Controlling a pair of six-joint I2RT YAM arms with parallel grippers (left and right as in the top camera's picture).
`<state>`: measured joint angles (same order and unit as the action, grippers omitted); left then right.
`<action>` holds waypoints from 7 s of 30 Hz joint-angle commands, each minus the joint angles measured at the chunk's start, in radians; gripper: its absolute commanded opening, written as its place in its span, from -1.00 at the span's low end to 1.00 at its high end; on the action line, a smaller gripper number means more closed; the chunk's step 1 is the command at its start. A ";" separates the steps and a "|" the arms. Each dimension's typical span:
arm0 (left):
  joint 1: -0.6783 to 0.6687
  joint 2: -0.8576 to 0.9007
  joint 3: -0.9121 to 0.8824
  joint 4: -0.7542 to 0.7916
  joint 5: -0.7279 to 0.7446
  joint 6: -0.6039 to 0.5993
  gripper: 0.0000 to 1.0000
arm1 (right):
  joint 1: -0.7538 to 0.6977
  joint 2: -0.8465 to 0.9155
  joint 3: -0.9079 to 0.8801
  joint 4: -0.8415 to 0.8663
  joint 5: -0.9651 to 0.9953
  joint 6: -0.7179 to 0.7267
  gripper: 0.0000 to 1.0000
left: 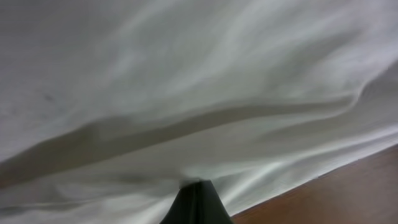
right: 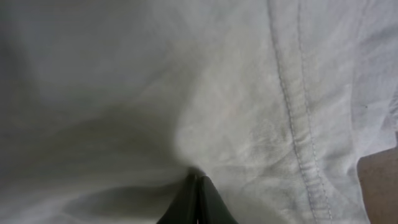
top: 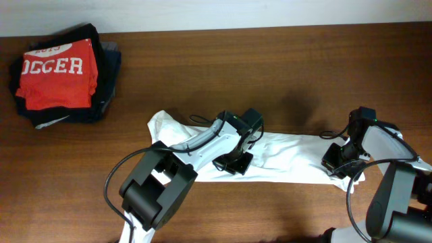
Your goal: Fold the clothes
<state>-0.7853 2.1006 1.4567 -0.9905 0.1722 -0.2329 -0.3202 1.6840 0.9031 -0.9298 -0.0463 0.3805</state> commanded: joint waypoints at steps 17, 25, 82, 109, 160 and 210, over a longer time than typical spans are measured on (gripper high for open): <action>-0.002 -0.031 0.030 -0.022 -0.151 -0.036 -0.99 | -0.007 0.005 0.014 0.002 0.006 -0.009 -0.89; 0.016 -0.087 0.019 -0.003 -0.200 -0.036 -0.99 | -0.008 -0.004 0.174 -0.106 -0.002 -0.062 -0.91; 0.649 -0.326 0.302 -0.074 -0.301 0.003 0.99 | 0.078 0.023 -0.077 0.247 -0.056 -0.347 0.61; 0.649 -0.326 0.302 -0.074 -0.301 0.003 0.99 | 0.024 -0.089 -0.090 0.168 0.032 -0.267 0.62; 0.649 -0.326 0.302 -0.074 -0.301 0.003 0.99 | 0.399 -0.054 0.448 -0.123 -0.117 -0.127 -0.91; 0.649 -0.326 0.302 -0.074 -0.301 0.003 0.99 | 0.439 0.178 0.414 0.273 -0.481 -0.167 -0.91</action>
<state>-0.1398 1.7752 1.7615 -1.0653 -0.1177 -0.2344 0.1226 1.8153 1.3304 -0.6250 -0.6731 0.2279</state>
